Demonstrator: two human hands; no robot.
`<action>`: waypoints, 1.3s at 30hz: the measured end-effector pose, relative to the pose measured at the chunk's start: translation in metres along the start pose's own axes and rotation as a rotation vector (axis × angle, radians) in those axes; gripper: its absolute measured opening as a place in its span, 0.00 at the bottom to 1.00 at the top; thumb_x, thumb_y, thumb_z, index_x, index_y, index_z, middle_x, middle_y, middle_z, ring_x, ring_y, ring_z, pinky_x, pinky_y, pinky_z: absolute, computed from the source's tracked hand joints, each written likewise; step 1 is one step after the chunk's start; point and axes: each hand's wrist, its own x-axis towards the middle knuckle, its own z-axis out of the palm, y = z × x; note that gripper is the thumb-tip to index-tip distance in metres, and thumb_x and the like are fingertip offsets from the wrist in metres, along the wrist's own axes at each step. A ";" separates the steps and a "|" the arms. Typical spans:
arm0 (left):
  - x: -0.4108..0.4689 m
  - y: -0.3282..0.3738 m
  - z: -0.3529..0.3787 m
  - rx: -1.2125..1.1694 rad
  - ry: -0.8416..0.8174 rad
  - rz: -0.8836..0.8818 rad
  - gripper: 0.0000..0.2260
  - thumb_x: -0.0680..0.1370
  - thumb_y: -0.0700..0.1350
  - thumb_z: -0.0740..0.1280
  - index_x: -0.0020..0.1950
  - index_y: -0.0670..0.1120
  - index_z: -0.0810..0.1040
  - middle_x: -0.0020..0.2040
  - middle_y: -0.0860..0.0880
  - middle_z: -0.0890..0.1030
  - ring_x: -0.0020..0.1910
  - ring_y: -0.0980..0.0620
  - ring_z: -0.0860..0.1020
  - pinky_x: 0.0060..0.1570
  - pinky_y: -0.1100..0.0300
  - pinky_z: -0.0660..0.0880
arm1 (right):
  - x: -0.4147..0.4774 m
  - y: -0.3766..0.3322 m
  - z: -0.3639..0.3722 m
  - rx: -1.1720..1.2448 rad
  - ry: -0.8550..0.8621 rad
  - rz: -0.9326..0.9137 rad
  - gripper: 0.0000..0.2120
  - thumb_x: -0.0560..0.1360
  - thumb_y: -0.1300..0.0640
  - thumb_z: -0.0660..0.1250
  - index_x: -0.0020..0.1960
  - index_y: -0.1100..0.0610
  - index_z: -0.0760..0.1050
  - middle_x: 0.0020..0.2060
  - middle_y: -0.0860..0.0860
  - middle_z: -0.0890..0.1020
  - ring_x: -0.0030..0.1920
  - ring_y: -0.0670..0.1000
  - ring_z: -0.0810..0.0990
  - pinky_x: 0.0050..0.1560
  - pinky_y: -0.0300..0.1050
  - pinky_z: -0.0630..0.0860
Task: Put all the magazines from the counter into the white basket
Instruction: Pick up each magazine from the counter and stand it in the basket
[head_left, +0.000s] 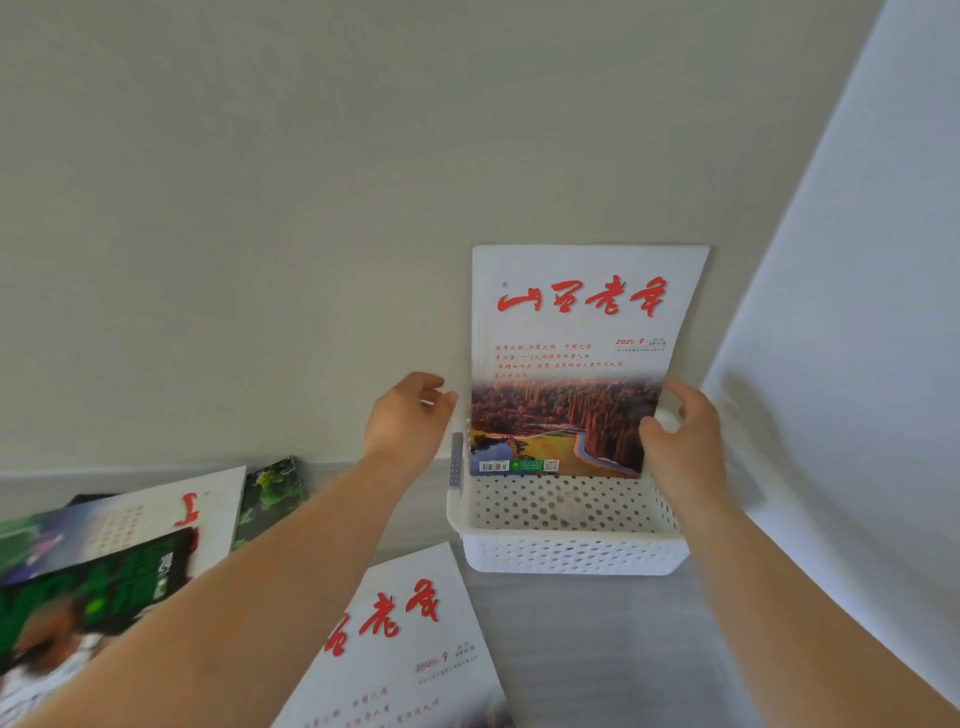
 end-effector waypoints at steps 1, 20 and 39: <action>-0.011 -0.007 -0.010 -0.010 -0.005 -0.004 0.12 0.76 0.44 0.62 0.58 0.44 0.75 0.52 0.47 0.80 0.45 0.54 0.72 0.46 0.63 0.66 | -0.010 -0.005 -0.003 -0.017 0.002 -0.006 0.22 0.72 0.67 0.59 0.66 0.58 0.65 0.67 0.57 0.67 0.67 0.54 0.65 0.66 0.46 0.61; -0.237 -0.239 -0.246 0.087 0.172 -0.430 0.12 0.74 0.37 0.64 0.57 0.41 0.77 0.58 0.40 0.79 0.51 0.44 0.77 0.49 0.54 0.71 | -0.344 -0.053 0.134 -0.273 -0.699 -0.235 0.23 0.76 0.52 0.59 0.69 0.52 0.58 0.73 0.49 0.59 0.72 0.47 0.56 0.70 0.40 0.53; -0.229 -0.280 -0.295 -0.008 0.065 -0.614 0.20 0.76 0.45 0.61 0.68 0.43 0.65 0.55 0.43 0.80 0.39 0.47 0.75 0.42 0.60 0.69 | -0.401 -0.023 0.179 -0.789 -0.832 -0.376 0.31 0.74 0.37 0.47 0.72 0.44 0.40 0.74 0.48 0.40 0.74 0.49 0.38 0.68 0.43 0.34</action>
